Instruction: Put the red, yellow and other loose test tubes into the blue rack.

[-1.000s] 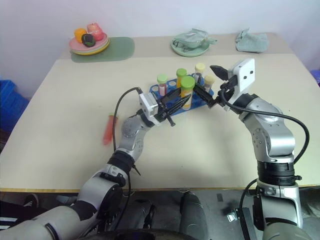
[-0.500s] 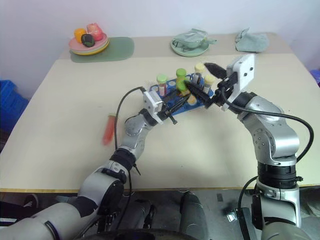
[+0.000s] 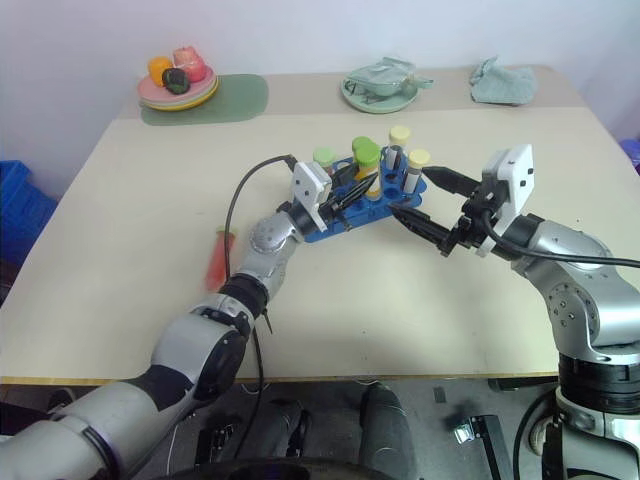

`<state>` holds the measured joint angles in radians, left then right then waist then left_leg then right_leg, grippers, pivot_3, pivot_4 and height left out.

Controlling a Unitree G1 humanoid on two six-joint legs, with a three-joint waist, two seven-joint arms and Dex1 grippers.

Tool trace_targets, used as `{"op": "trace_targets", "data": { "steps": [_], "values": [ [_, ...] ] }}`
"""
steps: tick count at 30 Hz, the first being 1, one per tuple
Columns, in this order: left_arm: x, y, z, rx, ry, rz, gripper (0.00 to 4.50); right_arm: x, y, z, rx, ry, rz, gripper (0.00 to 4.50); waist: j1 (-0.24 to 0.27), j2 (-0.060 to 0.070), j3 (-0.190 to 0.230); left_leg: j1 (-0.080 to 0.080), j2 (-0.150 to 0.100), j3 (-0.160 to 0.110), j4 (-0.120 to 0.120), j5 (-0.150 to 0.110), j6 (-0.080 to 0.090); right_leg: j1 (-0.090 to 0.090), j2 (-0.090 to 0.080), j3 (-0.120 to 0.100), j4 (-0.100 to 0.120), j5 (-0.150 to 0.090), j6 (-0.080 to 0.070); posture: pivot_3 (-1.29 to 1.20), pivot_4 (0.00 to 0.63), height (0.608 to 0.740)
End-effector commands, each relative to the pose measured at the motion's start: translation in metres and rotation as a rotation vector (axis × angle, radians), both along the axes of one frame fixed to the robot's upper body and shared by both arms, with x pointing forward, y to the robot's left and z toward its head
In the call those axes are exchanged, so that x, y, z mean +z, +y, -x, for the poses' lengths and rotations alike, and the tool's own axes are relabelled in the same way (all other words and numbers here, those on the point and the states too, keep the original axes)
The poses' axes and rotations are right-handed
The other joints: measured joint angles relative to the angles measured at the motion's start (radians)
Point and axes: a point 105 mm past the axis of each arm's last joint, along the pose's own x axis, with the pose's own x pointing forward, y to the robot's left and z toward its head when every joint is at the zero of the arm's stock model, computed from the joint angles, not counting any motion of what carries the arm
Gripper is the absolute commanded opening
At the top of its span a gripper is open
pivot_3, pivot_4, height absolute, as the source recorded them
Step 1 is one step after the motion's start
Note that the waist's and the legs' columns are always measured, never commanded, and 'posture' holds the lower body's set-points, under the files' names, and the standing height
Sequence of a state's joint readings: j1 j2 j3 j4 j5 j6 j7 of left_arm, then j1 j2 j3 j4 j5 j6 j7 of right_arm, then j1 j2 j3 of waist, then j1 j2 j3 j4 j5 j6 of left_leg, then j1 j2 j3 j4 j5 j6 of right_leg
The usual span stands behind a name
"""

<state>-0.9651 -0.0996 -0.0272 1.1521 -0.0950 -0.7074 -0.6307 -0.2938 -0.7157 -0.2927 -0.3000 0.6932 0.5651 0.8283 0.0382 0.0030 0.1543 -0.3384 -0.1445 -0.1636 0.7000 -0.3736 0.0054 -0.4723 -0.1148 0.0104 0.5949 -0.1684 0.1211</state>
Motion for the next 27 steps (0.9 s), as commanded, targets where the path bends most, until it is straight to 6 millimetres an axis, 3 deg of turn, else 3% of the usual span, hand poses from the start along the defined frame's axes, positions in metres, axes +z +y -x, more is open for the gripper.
{"op": "trace_targets", "data": {
  "steps": [1, 2, 4, 8, 13, 16, 19, 23, 27],
  "values": [
    [0.006, -0.009, 0.0, -0.005, -0.013, 0.003, 0.72, 0.019, 0.007, 0.006, 0.02, -0.072, -0.011, 4.5, 0.001, 0.0, 0.0, 0.0, 0.0, 0.0, 0.0, 0.0, 0.0, 0.0, 0.0, 0.0, 0.0, 0.0, 0.0, 0.0, 0.15, 0.74],
    [0.005, -0.011, 0.0, 0.001, -0.011, -0.01, 0.72, 0.019, 0.008, 0.006, 0.021, -0.073, -0.014, 4.5, 0.002, 0.0, 0.0, 0.0, 0.0, 0.0, 0.0, 0.0, 0.0, 0.0, 0.0, 0.0, 0.0, 0.0, 0.0, 0.0, 0.0, 0.74],
    [0.003, -0.012, -0.001, 0.007, 0.005, -0.015, 0.72, 0.02, 0.01, 0.005, 0.021, -0.074, -0.014, 4.5, 0.005, 0.004, -0.044, -0.001, 0.0, 0.0, -0.002, 0.0, 0.0, -0.001, 0.001, 0.001, 0.0, 0.002, 0.001, 0.0, 0.0, 0.74],
    [0.003, -0.02, 0.002, -0.024, 0.014, -0.009, 0.72, 0.021, 0.011, 0.006, 0.018, -0.075, -0.015, 4.5, 0.002, 0.005, -0.076, 0.003, 0.001, 0.004, -0.002, -0.001, 0.003, 0.007, 0.001, 0.001, -0.014, 0.004, 0.004, 0.0, 0.0, 0.74],
    [0.007, -0.024, 0.004, -0.021, -0.007, -0.007, 0.72, 0.02, 0.009, 0.007, 0.009, -0.07, -0.011, 4.5, 0.004, 0.006, -0.087, 0.018, 0.001, 0.004, -0.002, -0.004, 0.008, 0.024, 0.002, 0.001, -0.02, 0.007, 0.006, 0.0, 0.0, 0.74],
    [0.004, -0.017, -0.002, 0.026, -0.001, -0.029, 0.72, 0.019, 0.009, 0.008, 0.005, -0.07, -0.006, 4.5, 0.003, 0.007, -0.088, 0.018, 0.001, 0.004, -0.002, -0.004, 0.008, 0.024, 0.002, 0.001, -0.019, 0.007, 0.006, 0.0, 0.0, 0.74],
    [0.015, -0.002, -0.011, 0.071, 0.007, 0.028, 0.72, 0.019, 0.006, 0.009, -0.001, -0.069, -0.009, 4.5, 0.003, 0.007, -0.088, 0.018, 0.001, 0.005, -0.002, -0.004, 0.008, 0.023, 0.002, 0.001, -0.019, 0.007, 0.006, 0.0, 0.0, 0.74],
    [0.019, 0.004, 0.006, 0.001, -0.067, 0.034, 0.72, 0.017, 0.003, 0.007, -0.014, -0.077, -0.01, 4.5, 0.001, 0.009, -0.092, 0.018, 0.001, 0.005, -0.002, -0.004, 0.008, 0.023, 0.002, 0.002, -0.018, 0.007, 0.006, 0.0, 0.0, 0.74],
    [0.016, 0.013, 0.016, -0.001, -0.034, 0.061, 0.72, 0.016, 0.008, 0.004, 0.003, -0.08, -0.024, 4.5, 0.003, 0.011, -0.095, 0.018, 0.001, 0.005, -0.002, -0.005, 0.009, 0.023, 0.002, 0.002, -0.018, 0.007, 0.006, 0.0, 0.0, 0.74]
  ]
}}
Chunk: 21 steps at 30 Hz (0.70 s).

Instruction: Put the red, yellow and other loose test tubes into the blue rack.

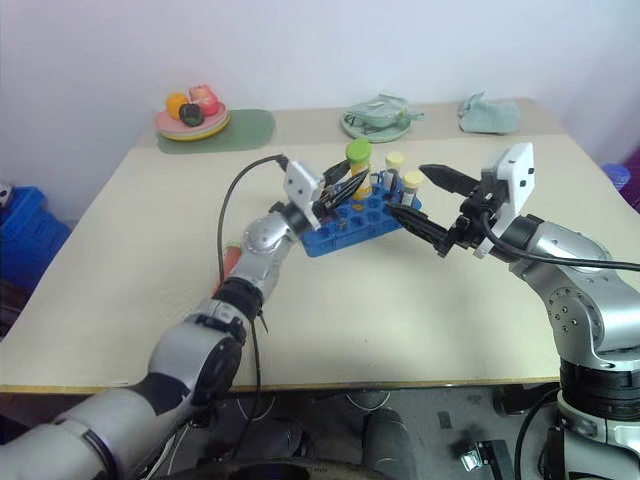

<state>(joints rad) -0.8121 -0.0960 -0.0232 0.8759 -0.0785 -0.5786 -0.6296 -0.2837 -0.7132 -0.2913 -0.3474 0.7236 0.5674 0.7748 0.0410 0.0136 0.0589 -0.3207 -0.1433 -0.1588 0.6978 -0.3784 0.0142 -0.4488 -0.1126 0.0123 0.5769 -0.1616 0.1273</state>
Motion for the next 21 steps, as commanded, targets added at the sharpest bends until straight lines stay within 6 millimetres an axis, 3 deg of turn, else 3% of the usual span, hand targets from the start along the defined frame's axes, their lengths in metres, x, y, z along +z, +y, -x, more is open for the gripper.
{"op": "trace_targets", "data": {
  "steps": [1, 8, 13, 21],
  "values": [
    [0.016, 0.001, 0.012, -0.042, -0.033, 0.023, 0.72, 0.012, 0.003, -0.001, 0.014, -0.06, -0.01, 4.5, -0.002, 0.0, 0.0, 0.0, 0.0, 0.0, 0.0, 0.0, 0.0, 0.0, 0.0, 0.0, 0.0, 0.0, 0.0, 0.0, 0.0, 0.74],
    [0.015, 0.023, 0.042, -0.057, 0.017, 0.011, 0.72, 0.012, 0.003, -0.005, 0.021, -0.07, -0.006, 4.5, 0.0, 0.002, -0.003, 0.0, 0.0, 0.001, 0.0, -0.001, 0.001, 0.0, 0.0, 0.001, 0.0, 0.0, 0.0, 0.0, 0.0, 0.74],
    [0.018, 0.032, 0.04, -0.016, 0.02, -0.003, 0.72, 0.011, 0.003, -0.008, 0.024, -0.073, -0.007, 4.5, 0.001, 0.002, -0.006, 0.0, 0.0, 0.001, 0.0, -0.001, 0.001, 0.0, 0.0, 0.001, 0.0, 0.0, 0.0, 0.0, 0.0, 0.74],
    [0.024, 0.023, 0.032, -0.005, -0.002, 0.001, 0.72, 0.011, 0.006, -0.009, 0.037, -0.076, -0.003, 4.5, 0.001, 0.002, -0.009, 0.001, 0.0, 0.002, 0.0, -0.001, 0.001, 0.0, 0.0, 0.001, 0.0, 0.0, 0.0, 0.0, 0.0, 0.74]
  ]
}}
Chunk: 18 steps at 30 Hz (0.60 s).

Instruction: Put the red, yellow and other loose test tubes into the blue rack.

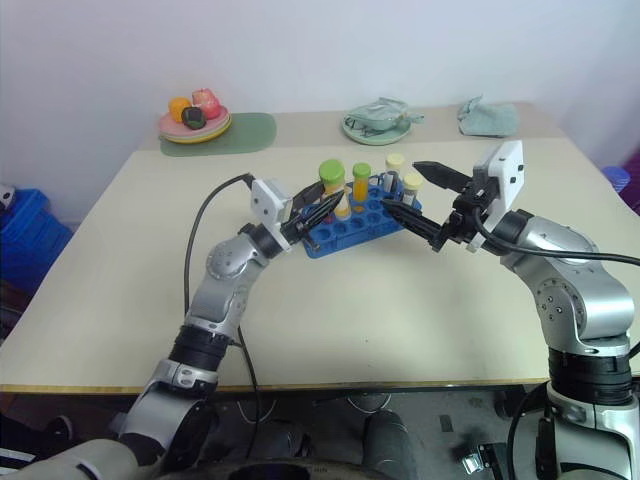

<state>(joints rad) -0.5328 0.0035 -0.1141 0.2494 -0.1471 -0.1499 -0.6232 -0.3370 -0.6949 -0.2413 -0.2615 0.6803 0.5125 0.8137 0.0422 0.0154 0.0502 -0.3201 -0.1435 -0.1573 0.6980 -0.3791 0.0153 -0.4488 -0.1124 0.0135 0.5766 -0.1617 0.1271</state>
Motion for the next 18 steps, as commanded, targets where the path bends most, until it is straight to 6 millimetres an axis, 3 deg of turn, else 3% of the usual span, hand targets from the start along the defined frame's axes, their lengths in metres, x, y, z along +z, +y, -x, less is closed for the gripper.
{"op": "trace_targets", "data": {
  "steps": [1, 18],
  "values": [
    [0.0168, -0.0065, 0.0007, -0.01, -0.073, 0.018, 0.72, 0.0144, 0.0023, 0.0024, 0.013, -0.067, -0.004, 4.5, -0.001, 0.0, 0.0, 0.0, 0.0, 0.0, 0.0, 0.0, 0.0, 0.0, 0.0, 0.0, 0.0, 0.0, 0.0, 0.0, 0.0, 0.74],
    [0.0191, -0.011, -0.007, -0.01, -0.087, 0.029, 0.72, 0.0146, 0.0029, 0.0029, 0.004, -0.066, -0.003, 4.5, -0.001, 0.0, -0.002, 0.0, 0.0, 0.0, 0.0, 0.0, 0.0, 0.0, 0.0, 0.0, 0.0, 0.0, 0.0, 0.0, 0.0, 0.74]
  ]
}}
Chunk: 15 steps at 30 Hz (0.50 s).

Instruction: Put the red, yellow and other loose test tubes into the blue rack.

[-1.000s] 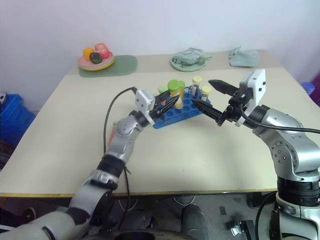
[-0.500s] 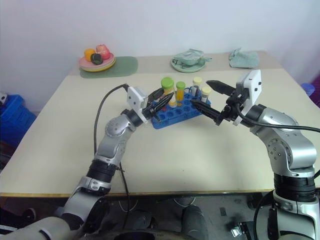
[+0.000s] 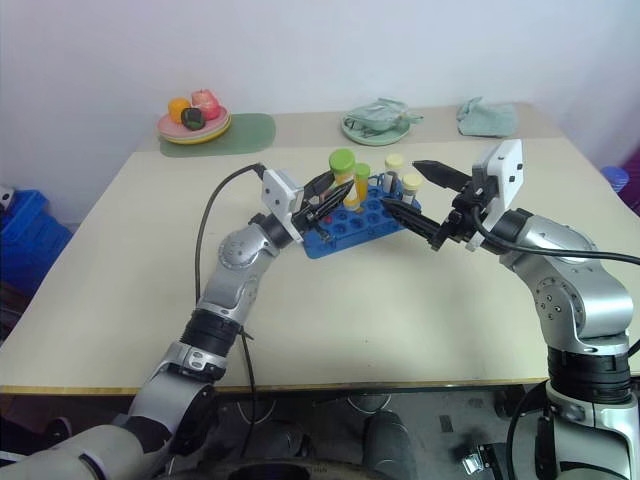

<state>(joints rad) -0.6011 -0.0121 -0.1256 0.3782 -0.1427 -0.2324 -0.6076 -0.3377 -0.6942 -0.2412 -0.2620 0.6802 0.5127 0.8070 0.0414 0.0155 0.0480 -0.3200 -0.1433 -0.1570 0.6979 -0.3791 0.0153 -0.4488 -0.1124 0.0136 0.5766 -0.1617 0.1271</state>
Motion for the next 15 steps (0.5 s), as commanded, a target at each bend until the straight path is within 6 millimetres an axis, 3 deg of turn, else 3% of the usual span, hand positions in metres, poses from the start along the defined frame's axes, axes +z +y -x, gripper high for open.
{"op": "trace_targets", "data": {
  "steps": [1, 15],
  "values": [
    [0.0187, -0.0008, 0.0026, -0.008, -0.07, 0.035, 0.72, 0.0145, 0.0032, 0.0035, 0.01, -0.065, -0.002, 4.5, 0.0, 0.0, 0.0, 0.0, 0.0, 0.0, 0.0, 0.0, 0.0, 0.0, 0.0, 0.0, 0.0, 0.0, 0.0, 0.0, 0.0, 0.74],
    [0.0215, -0.0026, -0.0003, -0.004, -0.079, 0.043, 0.72, 0.0149, 0.0038, 0.0026, 0.014, -0.061, -0.007, 4.5, 0.0, 0.0, -0.001, 0.0, 0.0, 0.0, 0.0, 0.0, 0.0, 0.0, 0.0, 0.0, 0.0, 0.0, 0.0, 0.0, 0.0, 0.74]
  ]
}}
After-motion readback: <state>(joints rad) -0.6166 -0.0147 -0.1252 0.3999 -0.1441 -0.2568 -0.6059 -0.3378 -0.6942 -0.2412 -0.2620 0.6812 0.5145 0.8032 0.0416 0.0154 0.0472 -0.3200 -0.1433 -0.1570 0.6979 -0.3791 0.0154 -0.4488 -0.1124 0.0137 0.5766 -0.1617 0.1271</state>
